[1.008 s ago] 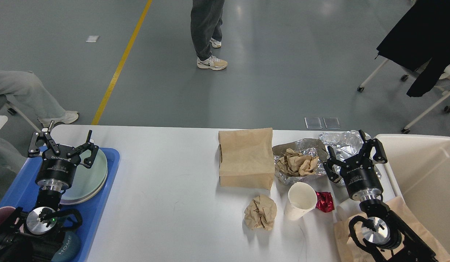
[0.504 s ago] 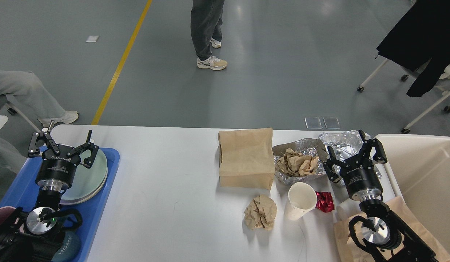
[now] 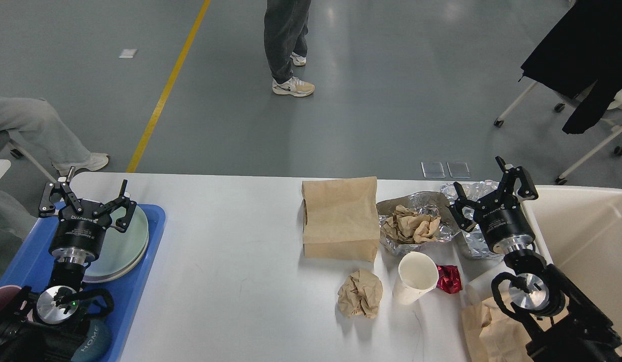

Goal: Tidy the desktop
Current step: 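Move the right gripper toward the foil and crumpled paper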

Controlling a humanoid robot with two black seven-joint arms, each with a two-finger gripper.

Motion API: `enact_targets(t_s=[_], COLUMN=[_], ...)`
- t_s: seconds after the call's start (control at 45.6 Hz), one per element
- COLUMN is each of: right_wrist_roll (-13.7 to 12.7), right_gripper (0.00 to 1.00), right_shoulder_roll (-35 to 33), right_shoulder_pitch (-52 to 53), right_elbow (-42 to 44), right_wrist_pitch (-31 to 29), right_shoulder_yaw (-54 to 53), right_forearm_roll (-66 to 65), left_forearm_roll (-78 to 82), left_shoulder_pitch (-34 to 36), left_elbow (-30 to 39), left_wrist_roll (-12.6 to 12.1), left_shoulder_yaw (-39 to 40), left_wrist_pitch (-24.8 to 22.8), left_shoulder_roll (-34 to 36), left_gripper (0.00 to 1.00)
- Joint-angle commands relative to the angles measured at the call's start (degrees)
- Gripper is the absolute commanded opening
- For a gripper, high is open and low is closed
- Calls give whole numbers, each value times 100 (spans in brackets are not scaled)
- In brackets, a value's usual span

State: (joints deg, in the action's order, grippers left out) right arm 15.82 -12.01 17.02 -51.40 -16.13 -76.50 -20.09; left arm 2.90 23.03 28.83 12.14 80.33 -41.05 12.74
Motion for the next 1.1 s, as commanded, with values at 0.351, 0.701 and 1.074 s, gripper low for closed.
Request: enact_targets(t_s=[0.351, 0.701, 1.074], right_wrist_roll=[-79, -106, -299], right_gripper=[100, 100, 100], right_shoulder_roll=[-162, -249, -505], right_shoulder_pitch=[293, 425, 434], right_elbow=[297, 517, 509], right_wrist_pitch=[31, 49, -13], right_shoulder_yaw=[355, 434, 460], right_forearm_roll=[287, 269, 217], left_forearm_roll=[-9, 0, 0], left_shoulder_pitch=[9, -9, 0], left_elbow=[0, 0, 0], left_wrist_roll=[-1, -1, -1], left_shoulder_yaw=[0, 0, 0], left_wrist_pitch=[1, 1, 1], left_shoulder_roll=[0, 9, 0], left_gripper=[96, 96, 96])
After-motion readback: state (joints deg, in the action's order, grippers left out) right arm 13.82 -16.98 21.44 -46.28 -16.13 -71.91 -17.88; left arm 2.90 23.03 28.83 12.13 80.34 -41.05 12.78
